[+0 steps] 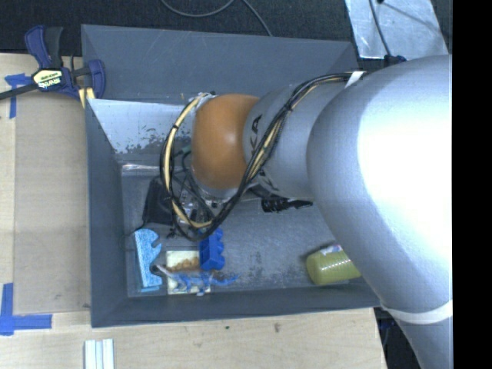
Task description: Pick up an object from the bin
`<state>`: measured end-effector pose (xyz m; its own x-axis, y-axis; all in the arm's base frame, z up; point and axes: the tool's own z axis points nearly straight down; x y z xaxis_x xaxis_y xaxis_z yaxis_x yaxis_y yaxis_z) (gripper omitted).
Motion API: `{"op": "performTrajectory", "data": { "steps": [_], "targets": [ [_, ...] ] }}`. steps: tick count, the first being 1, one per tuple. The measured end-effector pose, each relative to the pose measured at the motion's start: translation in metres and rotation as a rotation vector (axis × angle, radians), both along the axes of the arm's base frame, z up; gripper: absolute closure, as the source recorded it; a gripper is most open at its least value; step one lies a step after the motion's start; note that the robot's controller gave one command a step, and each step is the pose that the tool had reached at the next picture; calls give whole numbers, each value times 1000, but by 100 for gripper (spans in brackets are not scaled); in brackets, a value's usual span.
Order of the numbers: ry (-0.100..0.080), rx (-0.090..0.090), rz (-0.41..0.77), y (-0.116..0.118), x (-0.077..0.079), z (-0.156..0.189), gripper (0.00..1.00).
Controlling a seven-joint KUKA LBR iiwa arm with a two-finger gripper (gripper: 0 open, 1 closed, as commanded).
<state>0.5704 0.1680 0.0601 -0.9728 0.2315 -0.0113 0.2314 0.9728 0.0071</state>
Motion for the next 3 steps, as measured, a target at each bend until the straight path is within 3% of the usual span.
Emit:
{"op": "performTrajectory", "data": {
  "steps": [3],
  "targets": [
    [6, -2, -2, -1, -2, 40, 100]
  ]
}}
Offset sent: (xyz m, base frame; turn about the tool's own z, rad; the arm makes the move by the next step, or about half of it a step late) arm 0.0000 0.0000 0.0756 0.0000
